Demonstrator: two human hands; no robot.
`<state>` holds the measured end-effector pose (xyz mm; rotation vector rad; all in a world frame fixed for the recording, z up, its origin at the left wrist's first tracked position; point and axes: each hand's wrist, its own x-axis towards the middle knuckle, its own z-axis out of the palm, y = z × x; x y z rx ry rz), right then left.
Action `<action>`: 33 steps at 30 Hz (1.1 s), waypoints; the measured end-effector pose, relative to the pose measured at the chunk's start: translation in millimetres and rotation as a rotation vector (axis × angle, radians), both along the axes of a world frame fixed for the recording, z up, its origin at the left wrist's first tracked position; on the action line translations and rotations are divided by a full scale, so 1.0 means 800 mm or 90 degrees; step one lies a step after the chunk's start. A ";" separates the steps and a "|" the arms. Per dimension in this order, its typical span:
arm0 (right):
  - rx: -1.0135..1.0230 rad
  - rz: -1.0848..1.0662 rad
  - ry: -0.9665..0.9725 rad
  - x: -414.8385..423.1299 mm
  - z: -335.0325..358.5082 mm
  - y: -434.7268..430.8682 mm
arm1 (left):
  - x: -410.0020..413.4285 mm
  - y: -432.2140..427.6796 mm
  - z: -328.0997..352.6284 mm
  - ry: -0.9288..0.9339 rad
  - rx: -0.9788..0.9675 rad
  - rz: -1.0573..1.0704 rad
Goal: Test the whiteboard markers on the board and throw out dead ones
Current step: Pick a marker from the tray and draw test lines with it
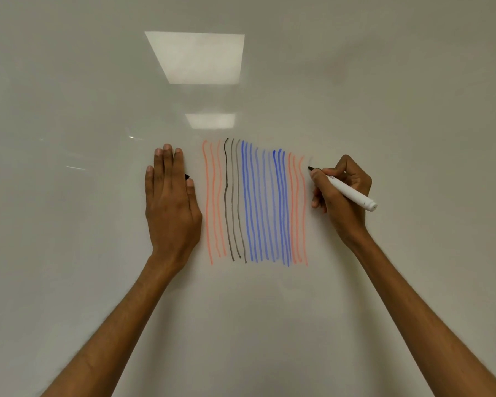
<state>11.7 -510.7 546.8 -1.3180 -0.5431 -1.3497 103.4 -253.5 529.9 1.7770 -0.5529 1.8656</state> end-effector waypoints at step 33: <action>-0.119 -0.049 0.120 -0.007 -0.129 -0.026 | 0.000 0.000 -0.010 -0.004 -0.001 0.017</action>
